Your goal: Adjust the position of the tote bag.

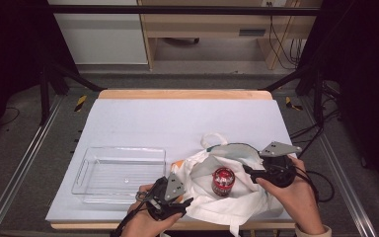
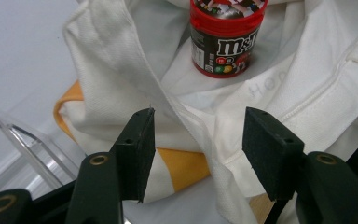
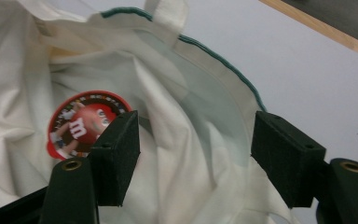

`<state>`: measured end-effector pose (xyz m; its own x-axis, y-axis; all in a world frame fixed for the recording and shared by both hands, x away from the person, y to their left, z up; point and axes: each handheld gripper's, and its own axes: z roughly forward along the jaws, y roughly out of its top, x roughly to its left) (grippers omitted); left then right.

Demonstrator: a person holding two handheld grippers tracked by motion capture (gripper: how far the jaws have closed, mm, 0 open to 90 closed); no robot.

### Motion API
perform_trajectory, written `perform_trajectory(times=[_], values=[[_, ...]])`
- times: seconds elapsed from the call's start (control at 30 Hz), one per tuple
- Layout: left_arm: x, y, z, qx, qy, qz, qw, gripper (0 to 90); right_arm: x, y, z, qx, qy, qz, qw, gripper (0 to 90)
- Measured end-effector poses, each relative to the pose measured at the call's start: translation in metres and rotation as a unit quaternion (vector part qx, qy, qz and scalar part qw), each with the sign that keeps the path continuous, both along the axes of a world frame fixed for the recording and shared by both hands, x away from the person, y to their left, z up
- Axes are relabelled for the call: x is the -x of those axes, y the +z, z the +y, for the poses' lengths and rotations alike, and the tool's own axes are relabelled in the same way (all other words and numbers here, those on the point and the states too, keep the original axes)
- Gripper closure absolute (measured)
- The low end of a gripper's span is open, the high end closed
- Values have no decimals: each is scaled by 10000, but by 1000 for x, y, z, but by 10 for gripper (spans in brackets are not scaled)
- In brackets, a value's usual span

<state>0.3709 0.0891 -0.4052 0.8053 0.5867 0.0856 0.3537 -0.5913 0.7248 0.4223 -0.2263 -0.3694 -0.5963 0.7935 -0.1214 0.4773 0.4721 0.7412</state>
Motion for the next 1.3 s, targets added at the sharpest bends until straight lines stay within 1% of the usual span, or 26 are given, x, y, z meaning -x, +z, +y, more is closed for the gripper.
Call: perform_trajectory(times=[0.07,0.17,0.3,0.37,0.43,0.47,0.53,0.57,0.6,0.63,0.7,0.83,0.87,0.97,1.0,1.13,1.17,1.27,1.3], values=[[-1,4,2,37,32,-7,10000,416,1,3,7,46,93,-8,9999,312],[-3,8,6,72,106,-31,9999,368,2,10,18,98,183,36,9998,281],[-8,11,14,115,253,-10,9996,289,0,19,36,92,365,82,9993,252],[-11,13,20,160,356,-15,9992,257,-3,22,45,110,448,159,9988,227],[-14,15,26,192,444,-20,9988,232,-9,23,52,-1,479,308,9984,219],[-15,16,29,221,463,-23,9987,224,-12,22,56,-10,487,380,9981,215],[-17,17,35,208,503,-37,9985,208,-16,19,64,13,519,449,9976,217],[-18,18,38,213,527,-56,9984,199,-17,16,68,94,559,544,9969,218],[-19,18,40,203,560,-54,9982,189,-17,13,71,125,582,579,9966,225],[-21,18,43,202,588,-57,9980,183,-16,11,73,76,580,616,9964,240],[-24,16,46,223,653,-29,9976,173,-15,7,74,111,609,685,9957,255],[-27,14,48,221,697,26,9973,147,-16,-1,77,147,640,823,9944,257],[-28,14,49,202,706,18,9973,143,-16,-3,78,150,647,893,9938,254],[-29,13,49,202,712,28,9973,136,-17,-9,81,212,699,980,9925,236],[-29,14,50,175,713,23,9973,133,-17,-10,81,248,671,1033,9921,232],[-30,14,52,190,753,24,9970,124,-20,-18,83,392,625,1140,9907,216],[-30,14,52,186,746,27,9970,123,-20,-19,83,382,625,1168,9905,214],[-30,14,52,182,728,38,9972,122,-21,-25,85,425,660,1278,9887,209],[-30,14,52,175,725,35,9972,121,-21,-26,86,438,651,1346,9878,200]])
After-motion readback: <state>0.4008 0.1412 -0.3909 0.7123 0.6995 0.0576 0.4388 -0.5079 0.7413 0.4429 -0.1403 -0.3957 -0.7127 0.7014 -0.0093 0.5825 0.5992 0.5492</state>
